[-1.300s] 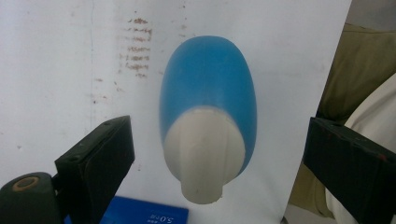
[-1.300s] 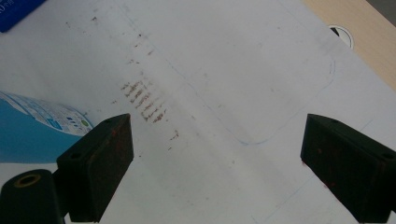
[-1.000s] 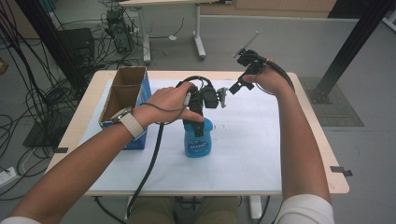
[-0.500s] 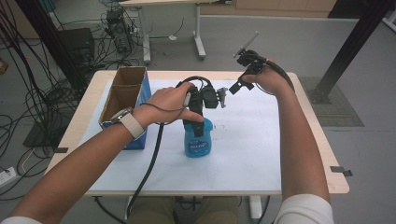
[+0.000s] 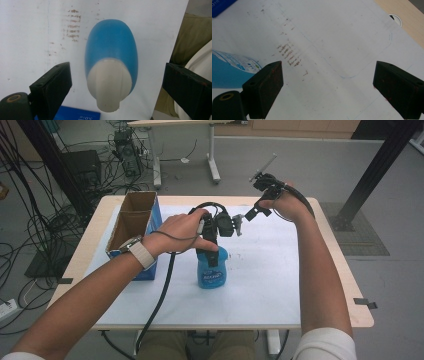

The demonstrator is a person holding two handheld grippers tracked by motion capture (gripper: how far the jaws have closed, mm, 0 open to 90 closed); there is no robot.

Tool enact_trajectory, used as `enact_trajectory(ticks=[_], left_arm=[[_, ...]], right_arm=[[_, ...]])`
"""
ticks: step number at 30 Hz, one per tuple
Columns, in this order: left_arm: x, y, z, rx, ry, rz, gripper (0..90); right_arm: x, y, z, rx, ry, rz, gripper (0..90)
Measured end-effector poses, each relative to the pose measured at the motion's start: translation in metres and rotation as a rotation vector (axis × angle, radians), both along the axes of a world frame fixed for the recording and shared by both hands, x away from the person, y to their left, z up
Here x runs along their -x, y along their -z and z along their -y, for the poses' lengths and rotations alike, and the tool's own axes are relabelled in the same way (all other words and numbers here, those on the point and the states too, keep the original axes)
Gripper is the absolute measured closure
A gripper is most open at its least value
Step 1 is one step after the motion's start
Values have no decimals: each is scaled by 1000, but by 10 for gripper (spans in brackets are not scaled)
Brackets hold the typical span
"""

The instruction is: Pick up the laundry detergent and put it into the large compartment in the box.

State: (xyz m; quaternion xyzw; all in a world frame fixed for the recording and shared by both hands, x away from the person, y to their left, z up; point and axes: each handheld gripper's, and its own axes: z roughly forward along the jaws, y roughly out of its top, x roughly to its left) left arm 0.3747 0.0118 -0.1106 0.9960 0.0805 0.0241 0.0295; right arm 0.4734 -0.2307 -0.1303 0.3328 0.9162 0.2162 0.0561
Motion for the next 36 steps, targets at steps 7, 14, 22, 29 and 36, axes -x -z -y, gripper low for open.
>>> enact_trajectory(ticks=[7, 14, 22, 29, 36], left_arm=[[0, 0, 0, 2, 0, 3, 93], [0, 0, -1, 4, -5, 1, 93], [0, 0, 0, 2, 0, -1, 93], [0, 0, 0, 2, -4, -1, 93], [0, 0, 1, 0, 1, 0, 93]], right_arm=[[0, 0, 1, 0, 0, 0, 93], [0, 0, 0, -1, 0, 1, 93], [0, 0, 0, -2, 2, -2, 93], [0, 0, 1, -3, 5, -1, 93], [1, -1, 1, -4, 7, -1, 93]])
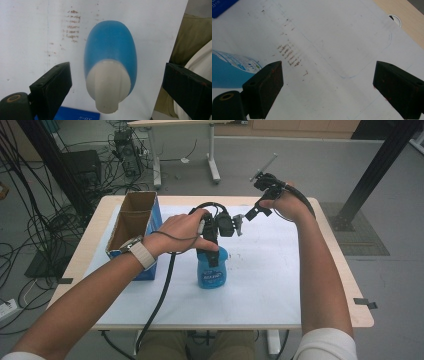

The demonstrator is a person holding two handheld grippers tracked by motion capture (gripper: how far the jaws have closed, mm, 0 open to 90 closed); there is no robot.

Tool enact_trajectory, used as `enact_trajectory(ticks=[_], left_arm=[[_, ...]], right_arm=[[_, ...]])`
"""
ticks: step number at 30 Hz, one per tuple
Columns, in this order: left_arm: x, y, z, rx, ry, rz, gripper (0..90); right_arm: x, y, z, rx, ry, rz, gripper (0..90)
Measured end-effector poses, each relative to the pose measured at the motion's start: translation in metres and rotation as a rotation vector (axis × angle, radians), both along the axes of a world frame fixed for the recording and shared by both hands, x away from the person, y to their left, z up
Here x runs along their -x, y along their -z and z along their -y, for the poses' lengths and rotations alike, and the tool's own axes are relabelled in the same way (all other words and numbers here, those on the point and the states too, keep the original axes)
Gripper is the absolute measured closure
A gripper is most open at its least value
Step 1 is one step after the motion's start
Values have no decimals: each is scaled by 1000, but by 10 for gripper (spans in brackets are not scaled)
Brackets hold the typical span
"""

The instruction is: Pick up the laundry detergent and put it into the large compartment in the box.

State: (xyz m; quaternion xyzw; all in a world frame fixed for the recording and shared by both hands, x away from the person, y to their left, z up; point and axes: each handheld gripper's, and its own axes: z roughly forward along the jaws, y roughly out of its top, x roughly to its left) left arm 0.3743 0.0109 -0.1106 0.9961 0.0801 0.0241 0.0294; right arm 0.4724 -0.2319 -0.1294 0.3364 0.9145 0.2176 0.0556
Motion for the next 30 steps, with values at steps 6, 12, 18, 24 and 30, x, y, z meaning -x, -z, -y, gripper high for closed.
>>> enact_trajectory(ticks=[6, 12, 18, 24, 30], left_arm=[[0, 0, 1, 1, 0, -1, 93], [0, 2, 1, 3, -5, -5, 93], [0, 2, 1, 4, -4, -3, 93], [1, 1, 0, 4, -6, -1, 93], [1, 1, 1, 6, -6, 0, 93]], right_arm=[[0, 0, 1, 0, -1, 3, 93], [1, 0, 2, -1, -1, 4, 93], [1, 0, 1, -4, 3, 0, 94], [1, 0, 1, -4, 4, 1, 94], [1, 0, 1, -3, 3, 2, 94]])
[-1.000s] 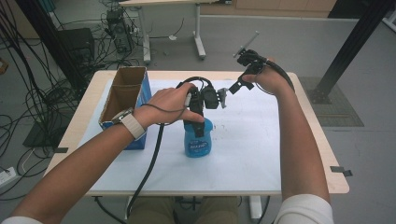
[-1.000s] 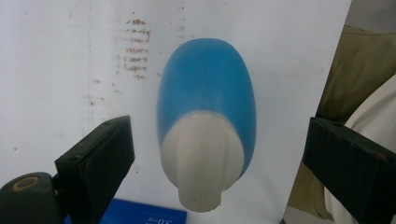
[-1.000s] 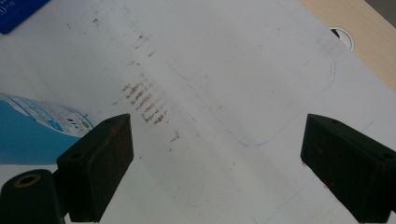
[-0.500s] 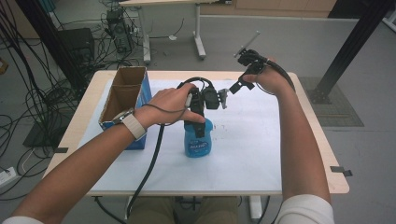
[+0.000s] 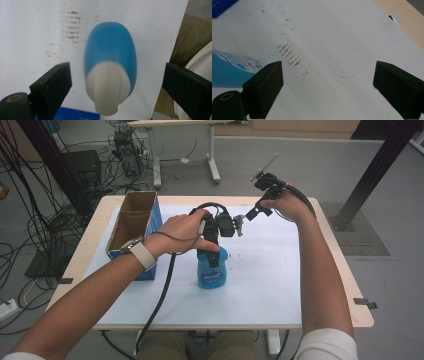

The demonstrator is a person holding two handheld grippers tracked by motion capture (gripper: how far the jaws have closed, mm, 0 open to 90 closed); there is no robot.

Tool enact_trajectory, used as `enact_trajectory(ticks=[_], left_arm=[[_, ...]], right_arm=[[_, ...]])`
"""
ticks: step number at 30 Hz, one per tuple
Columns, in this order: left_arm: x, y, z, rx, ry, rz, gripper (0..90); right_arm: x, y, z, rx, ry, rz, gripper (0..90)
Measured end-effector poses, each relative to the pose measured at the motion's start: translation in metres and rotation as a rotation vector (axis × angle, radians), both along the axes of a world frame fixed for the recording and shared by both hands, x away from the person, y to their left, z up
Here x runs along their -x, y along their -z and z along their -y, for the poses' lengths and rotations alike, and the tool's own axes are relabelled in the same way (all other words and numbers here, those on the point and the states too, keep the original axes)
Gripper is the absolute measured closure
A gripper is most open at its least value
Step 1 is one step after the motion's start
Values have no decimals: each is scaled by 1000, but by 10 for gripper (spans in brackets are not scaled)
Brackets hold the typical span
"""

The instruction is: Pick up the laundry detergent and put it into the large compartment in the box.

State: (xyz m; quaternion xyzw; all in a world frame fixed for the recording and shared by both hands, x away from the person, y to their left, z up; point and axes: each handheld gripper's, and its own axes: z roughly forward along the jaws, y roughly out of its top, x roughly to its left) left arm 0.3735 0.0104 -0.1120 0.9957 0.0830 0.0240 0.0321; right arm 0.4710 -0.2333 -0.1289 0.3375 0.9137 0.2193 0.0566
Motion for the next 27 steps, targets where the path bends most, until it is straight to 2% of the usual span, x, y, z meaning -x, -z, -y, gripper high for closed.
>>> enact_trajectory(ticks=[18, 27], left_arm=[[0, 3, -1, 12, -6, 9, 93], [-2, 14, 0, 8, -9, -1, 97]], right_arm=[[-1, 0, 0, 1, -2, -1, 93], [-1, 1, -2, 1, -5, -2, 93]])
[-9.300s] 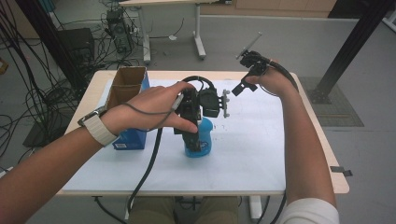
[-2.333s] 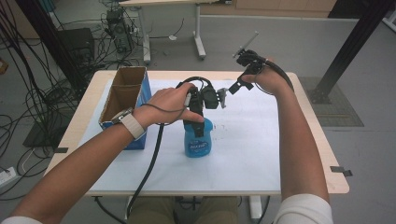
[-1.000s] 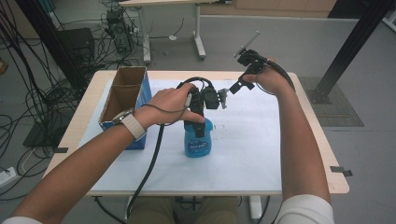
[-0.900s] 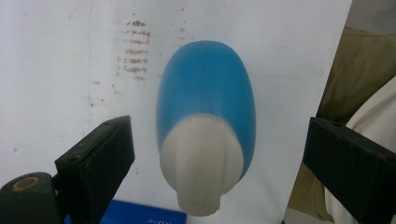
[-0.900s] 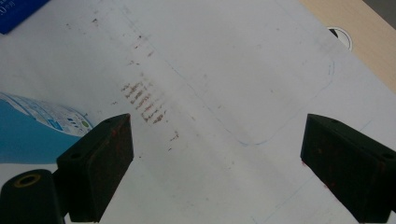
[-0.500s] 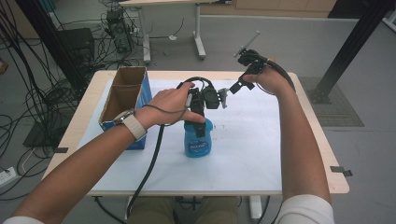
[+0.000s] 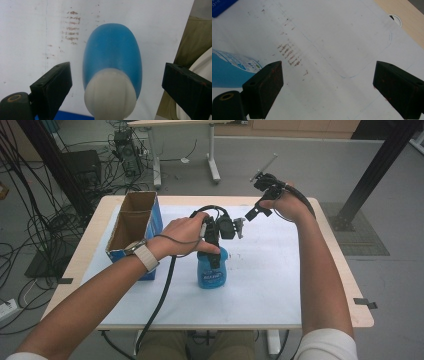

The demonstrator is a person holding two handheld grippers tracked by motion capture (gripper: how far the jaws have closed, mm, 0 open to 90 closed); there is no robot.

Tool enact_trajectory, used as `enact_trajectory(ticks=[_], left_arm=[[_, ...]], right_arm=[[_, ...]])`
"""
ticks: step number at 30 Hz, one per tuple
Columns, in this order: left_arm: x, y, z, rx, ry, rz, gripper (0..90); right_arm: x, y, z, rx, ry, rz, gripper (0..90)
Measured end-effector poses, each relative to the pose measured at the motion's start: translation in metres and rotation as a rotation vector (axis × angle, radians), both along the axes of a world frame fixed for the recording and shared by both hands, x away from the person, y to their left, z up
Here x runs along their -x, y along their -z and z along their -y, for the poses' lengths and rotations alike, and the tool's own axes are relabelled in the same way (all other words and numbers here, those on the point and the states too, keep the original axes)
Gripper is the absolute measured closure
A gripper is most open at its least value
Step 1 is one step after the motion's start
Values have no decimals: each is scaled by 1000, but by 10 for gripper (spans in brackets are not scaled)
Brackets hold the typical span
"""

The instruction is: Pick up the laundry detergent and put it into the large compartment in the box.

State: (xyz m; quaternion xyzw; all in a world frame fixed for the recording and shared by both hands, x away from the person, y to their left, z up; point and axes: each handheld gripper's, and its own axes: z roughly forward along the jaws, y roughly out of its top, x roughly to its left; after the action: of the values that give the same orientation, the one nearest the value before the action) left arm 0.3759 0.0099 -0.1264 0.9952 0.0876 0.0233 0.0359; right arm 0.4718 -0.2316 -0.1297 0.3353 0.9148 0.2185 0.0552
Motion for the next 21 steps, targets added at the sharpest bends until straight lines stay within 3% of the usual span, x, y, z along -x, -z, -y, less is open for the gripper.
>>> enact_trajectory(ticks=[21], left_arm=[[-2, 19, 4, -1, 5, -5, 126]], right_arm=[[-2, 2, -5, 3, -11, -6, 93]])
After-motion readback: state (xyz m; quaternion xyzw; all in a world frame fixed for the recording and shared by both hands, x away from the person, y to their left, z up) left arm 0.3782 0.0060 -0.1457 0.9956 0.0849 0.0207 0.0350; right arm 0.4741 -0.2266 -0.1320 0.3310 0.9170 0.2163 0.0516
